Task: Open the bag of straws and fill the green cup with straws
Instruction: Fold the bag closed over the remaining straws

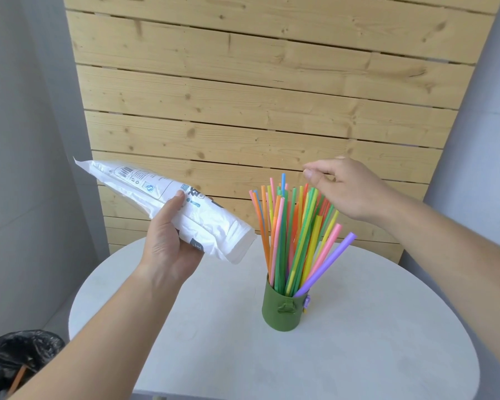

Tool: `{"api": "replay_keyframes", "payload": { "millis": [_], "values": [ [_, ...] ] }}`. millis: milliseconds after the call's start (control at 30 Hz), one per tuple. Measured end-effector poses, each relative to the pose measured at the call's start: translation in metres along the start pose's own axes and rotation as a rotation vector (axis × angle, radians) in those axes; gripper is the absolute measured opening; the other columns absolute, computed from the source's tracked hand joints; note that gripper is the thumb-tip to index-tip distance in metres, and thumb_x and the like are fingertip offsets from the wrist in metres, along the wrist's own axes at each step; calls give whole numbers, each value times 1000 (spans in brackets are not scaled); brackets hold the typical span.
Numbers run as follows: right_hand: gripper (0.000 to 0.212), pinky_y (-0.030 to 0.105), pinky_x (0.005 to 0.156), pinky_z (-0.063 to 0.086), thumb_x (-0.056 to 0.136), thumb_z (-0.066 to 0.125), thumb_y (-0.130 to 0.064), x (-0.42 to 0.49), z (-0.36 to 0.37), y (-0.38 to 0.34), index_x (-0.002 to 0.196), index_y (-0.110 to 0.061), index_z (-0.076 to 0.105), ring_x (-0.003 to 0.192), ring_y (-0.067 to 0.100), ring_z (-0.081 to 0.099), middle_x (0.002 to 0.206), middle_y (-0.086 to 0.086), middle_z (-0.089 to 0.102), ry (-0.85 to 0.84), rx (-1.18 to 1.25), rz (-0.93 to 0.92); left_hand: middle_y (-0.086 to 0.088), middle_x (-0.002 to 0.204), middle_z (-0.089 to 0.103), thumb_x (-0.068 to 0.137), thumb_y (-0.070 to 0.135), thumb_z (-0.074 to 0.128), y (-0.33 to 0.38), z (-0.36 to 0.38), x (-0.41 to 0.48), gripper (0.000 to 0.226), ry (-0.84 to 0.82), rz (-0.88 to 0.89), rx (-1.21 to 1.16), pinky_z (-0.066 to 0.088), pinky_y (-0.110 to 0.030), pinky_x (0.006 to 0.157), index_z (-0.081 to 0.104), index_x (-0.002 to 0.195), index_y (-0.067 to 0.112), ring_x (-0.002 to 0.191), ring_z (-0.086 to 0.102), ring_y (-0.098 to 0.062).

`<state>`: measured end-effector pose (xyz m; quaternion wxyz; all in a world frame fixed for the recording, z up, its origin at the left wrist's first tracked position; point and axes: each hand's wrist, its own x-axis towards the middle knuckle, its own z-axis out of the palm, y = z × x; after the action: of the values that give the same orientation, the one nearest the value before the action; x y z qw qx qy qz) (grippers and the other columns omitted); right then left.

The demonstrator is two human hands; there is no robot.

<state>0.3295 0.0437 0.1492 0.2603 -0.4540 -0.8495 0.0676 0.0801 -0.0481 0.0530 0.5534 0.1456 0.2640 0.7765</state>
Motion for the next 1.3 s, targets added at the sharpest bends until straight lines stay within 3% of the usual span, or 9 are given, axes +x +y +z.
{"api": "replay_keyframes", "payload": {
  "millis": [167,300,433,533,667,767,867,1000,1300],
  "values": [
    [47,23,108,25,106,34,-39,-13,7,-4,143,-17,54,141,14,36,146,-2,54,-96,-82,-65,-13,120,68,99,25,68,0,0,-1,10,-8,-7,-2,56,-45,94,70,99,15,101,71,-31],
    [50,29,112,24,104,37,-44,-20,5,-7,145,-18,49,143,16,33,149,2,49,82,-63,-60,-14,107,71,99,23,65,4,2,-5,14,-18,-14,14,52,-49,106,70,93,12,93,71,-30],
    [36,35,66,45,99,47,-38,-57,10,-44,80,-11,61,70,18,53,70,1,60,453,125,-66,-12,100,75,100,14,57,10,4,-11,14,-57,5,34,55,-44,96,69,96,7,86,74,-26],
    [59,33,48,42,95,47,-58,-91,27,-80,76,-4,61,45,21,49,53,9,60,27,459,291,-13,106,73,98,10,54,16,5,-17,15,-88,31,39,48,-50,108,68,95,6,90,74,-26],
    [78,38,54,56,74,61,-73,-106,67,-108,115,-8,53,64,33,71,88,22,76,-510,1106,732,-14,111,72,96,11,50,24,-2,-29,21,-133,38,59,43,-52,115,70,95,5,106,67,-30],
    [80,53,72,60,73,74,-60,-100,92,-118,124,-4,48,88,45,74,104,31,72,-463,1581,884,-18,116,64,89,12,54,30,-12,-36,19,-170,36,81,45,-51,106,68,97,2,111,61,-35],
    [54,50,74,61,87,71,-37,-93,106,-128,122,2,59,90,43,74,100,26,74,-384,1773,864,-18,111,65,80,10,54,37,-25,-45,34,-228,54,111,55,-49,97,59,113,4,106,64,-35],
    [18,39,60,61,91,65,-11,-90,119,-144,104,2,64,82,40,71,94,24,73,-351,1756,827,-18,114,67,85,9,51,49,-44,-58,43,-260,75,166,48,-55,108,59,126,4,111,65,-37],
    [5,27,45,56,92,61,4,-83,138,-158,88,2,61,65,30,66,82,19,70,-245,1538,747,-17,106,69,88,21,64,60,-71,-65,48,-48,52,86,48,-55,102,52,133,7,106,65,-41]
  ]
}}
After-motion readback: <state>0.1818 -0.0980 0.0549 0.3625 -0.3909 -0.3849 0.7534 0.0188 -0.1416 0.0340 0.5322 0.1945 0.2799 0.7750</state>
